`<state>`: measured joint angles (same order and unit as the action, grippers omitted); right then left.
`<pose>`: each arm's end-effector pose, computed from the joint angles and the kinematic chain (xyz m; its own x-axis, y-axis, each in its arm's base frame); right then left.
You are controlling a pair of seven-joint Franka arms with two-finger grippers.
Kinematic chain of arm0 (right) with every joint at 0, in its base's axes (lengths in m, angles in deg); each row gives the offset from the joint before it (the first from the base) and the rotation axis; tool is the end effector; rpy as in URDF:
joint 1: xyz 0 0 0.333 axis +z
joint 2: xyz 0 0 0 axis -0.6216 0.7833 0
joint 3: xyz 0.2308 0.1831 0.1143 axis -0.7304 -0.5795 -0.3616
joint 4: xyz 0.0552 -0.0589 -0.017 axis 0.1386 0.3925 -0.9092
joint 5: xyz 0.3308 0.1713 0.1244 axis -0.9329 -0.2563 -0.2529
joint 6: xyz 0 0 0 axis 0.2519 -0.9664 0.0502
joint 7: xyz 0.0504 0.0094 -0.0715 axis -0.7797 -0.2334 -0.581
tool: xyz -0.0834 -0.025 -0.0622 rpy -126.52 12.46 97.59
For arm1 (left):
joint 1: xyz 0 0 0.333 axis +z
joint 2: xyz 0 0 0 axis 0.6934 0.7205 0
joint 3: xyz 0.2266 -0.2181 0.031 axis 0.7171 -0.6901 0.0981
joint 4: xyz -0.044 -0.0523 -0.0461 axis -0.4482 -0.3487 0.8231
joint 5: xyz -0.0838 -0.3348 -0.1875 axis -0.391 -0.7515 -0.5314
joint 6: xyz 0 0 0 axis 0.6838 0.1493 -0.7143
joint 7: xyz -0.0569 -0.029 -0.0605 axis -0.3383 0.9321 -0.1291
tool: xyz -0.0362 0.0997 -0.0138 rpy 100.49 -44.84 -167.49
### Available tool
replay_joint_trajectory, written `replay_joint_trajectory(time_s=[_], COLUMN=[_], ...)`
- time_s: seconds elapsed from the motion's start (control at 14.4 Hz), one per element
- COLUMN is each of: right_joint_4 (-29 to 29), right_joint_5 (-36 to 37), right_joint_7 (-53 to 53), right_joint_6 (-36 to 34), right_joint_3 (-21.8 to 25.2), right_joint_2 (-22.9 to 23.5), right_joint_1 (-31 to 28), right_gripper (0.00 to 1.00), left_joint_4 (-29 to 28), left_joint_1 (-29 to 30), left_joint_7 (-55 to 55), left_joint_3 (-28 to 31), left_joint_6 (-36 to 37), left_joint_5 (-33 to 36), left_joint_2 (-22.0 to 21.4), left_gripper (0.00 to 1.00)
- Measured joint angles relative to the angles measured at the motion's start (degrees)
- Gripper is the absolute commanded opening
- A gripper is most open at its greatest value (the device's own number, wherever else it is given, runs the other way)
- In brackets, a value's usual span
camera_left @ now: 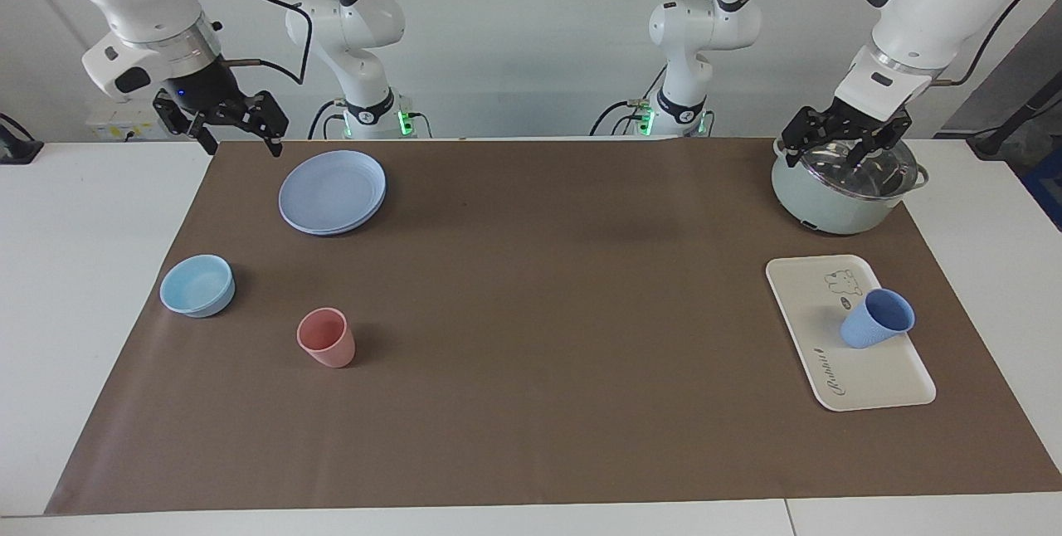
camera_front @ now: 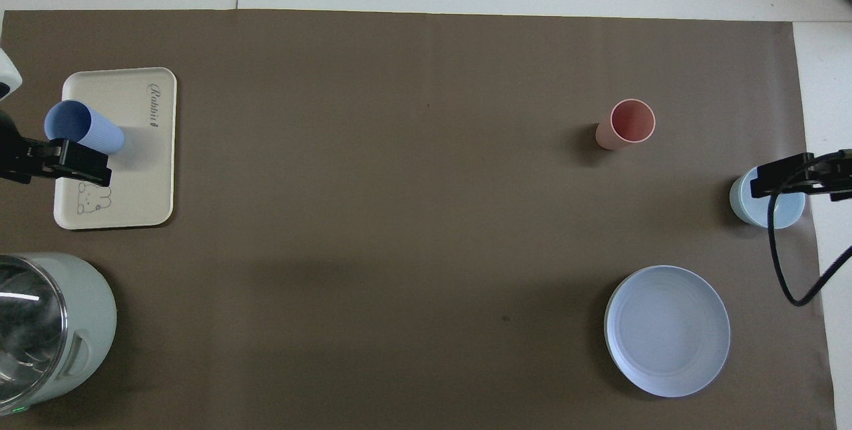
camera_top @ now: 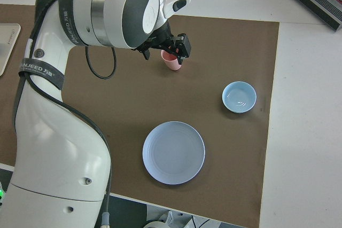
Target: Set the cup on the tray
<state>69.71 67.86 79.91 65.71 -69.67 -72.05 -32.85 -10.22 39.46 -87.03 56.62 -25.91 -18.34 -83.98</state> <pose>0.5299 -0.0220 0.6288 0.9967 -0.0649 -0.0478 -0.0646 -0.9979 0.0084 0.5478 -0.0338 0.6190 0.9925 -0.1009 -0.0692 -0.1015 -0.9948 -0.0061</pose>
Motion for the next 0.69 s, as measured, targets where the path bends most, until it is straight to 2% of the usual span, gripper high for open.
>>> replay_joint_trajectory(time_s=[0.49,0.69], right_joint_4=[0.0,0.0], right_joint_5=[0.0,0.0], right_joint_7=[0.0,0.0], right_joint_6=[0.0,0.0], right_joint_3=[0.06,0.06], right_joint_2=[0.0,0.0], right_joint_1=[-0.01,-0.01], right_gripper=[1.0,1.0], left_joint_4=[-1.32,-1.86], left_joint_1=[-0.09,0.2], left_joint_7=[-0.14,-0.14], left_joint_3=[0.08,0.53], left_joint_6=[0.21,-1.97], left_joint_5=[0.0,0.0], left_joint_2=[-0.42,-0.6], left_gripper=[1.0,1.0])
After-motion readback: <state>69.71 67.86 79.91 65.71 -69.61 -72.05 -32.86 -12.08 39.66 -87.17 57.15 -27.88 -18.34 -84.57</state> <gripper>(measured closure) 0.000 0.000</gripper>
